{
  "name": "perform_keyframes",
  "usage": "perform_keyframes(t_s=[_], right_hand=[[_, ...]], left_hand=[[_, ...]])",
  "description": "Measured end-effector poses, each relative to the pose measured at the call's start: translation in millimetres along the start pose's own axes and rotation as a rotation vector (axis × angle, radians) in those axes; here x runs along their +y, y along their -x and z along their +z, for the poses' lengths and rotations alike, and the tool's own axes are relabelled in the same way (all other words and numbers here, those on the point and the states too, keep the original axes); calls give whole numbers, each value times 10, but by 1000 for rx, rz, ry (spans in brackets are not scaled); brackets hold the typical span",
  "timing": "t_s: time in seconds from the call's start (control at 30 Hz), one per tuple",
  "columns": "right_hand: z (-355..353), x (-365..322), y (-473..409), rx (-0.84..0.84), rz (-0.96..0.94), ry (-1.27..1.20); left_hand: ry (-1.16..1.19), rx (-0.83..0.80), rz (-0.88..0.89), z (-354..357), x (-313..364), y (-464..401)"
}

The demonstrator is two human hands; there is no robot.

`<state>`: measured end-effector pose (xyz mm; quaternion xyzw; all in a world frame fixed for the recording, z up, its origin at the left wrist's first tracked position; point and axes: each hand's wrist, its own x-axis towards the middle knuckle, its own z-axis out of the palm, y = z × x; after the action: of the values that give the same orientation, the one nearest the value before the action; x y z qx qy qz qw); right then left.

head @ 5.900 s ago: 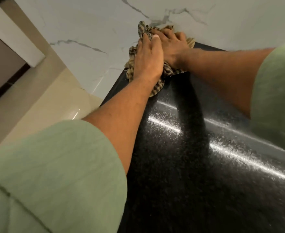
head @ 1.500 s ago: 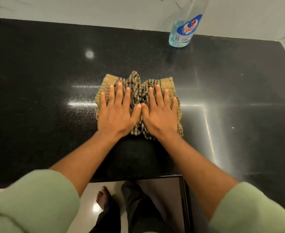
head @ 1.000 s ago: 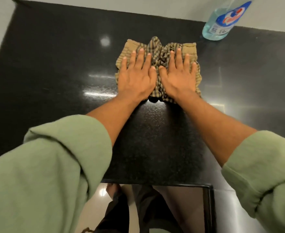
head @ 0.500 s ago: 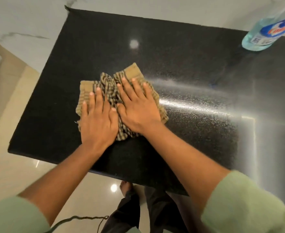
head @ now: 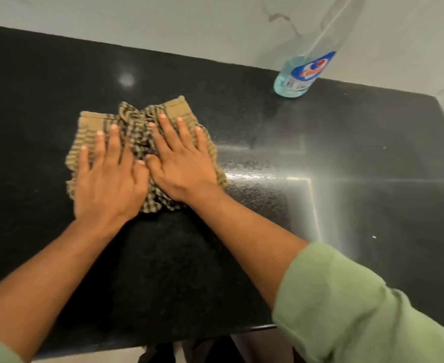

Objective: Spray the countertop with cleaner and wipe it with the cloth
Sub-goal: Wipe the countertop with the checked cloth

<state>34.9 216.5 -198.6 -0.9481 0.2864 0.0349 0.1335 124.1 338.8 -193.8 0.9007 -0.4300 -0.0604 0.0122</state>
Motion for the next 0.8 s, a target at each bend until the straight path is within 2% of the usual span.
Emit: perform_keyframes(t_s=[0.2, 0.8], right_hand=[[-40, -42, -346, 23, 19, -9], [-34, -41, -378, 8, 20, 9]], left_hand=[[30, 59, -24, -15, -80, -289], [24, 98, -29, 69, -122, -341]])
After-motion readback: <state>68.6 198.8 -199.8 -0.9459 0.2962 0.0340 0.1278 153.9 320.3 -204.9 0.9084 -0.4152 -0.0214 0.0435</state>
